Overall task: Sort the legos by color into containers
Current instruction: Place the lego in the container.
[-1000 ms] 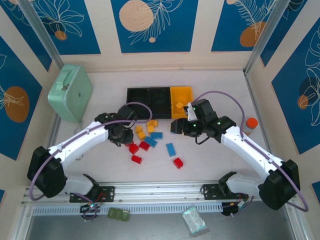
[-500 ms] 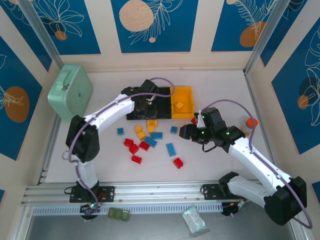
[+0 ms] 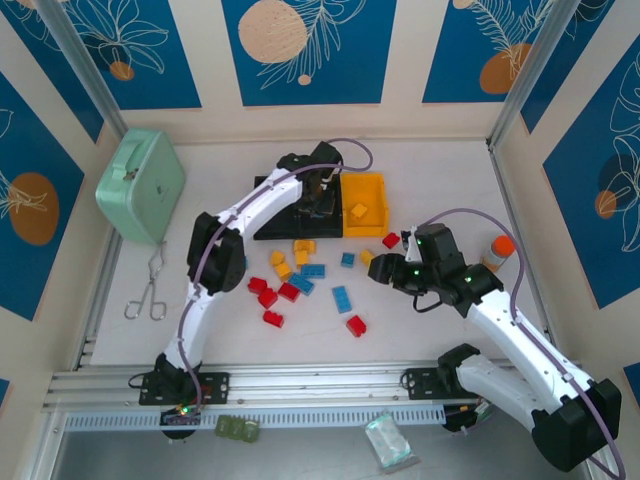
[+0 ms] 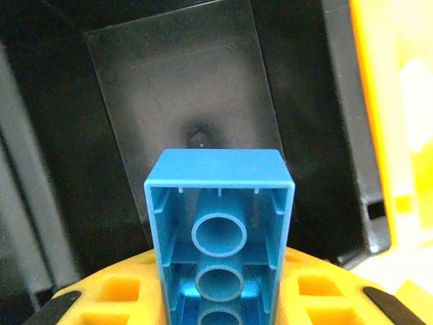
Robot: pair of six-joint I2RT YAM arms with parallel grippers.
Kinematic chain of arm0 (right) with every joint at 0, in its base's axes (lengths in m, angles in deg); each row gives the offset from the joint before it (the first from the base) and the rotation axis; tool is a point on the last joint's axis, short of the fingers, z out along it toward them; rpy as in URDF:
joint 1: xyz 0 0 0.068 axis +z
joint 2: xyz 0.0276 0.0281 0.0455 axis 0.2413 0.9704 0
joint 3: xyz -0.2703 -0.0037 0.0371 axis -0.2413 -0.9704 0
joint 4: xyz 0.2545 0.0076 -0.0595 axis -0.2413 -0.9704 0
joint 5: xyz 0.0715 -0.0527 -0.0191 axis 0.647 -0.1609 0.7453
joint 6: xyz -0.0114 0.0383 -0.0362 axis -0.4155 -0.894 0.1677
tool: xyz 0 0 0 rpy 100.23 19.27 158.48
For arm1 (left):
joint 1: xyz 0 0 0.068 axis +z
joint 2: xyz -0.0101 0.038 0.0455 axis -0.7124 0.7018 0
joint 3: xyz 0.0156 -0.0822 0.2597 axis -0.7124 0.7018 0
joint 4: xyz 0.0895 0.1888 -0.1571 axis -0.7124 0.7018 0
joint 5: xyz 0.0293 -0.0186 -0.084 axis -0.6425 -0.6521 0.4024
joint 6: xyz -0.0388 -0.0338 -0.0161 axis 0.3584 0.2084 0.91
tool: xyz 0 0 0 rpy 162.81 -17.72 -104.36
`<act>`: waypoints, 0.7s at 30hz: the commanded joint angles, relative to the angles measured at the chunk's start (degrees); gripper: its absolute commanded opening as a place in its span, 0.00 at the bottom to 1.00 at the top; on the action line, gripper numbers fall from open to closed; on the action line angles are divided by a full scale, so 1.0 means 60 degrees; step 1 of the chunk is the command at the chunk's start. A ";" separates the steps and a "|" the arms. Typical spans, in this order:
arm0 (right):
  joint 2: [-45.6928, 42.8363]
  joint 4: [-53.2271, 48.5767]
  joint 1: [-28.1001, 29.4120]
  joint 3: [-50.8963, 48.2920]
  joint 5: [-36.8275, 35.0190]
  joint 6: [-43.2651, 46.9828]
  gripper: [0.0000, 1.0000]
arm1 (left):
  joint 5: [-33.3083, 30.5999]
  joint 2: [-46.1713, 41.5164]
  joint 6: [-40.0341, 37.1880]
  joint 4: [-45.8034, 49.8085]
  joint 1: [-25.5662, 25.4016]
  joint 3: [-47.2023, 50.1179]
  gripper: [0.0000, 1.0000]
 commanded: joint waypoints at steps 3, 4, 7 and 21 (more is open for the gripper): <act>-0.0148 -0.0191 -0.0158 -0.0201 0.0145 -0.0030 0.58 | -0.0325 0.0794 -0.0005 0.0759 0.0050 -0.0936 0.17; -0.0163 -0.0190 -0.0180 -0.0223 0.0153 -0.0022 0.58 | -0.0287 0.0867 0.0015 0.0739 0.0049 -0.0968 0.17; -0.0214 -0.0158 -0.0253 -0.0282 0.0203 -0.0019 0.58 | -0.0256 0.1040 0.0024 0.0724 0.0042 -0.1101 0.19; -0.0301 -0.0048 -0.0390 -0.0419 0.0414 -0.0037 0.58 | -0.0139 0.0971 -0.0003 0.0839 0.0035 -0.1274 0.49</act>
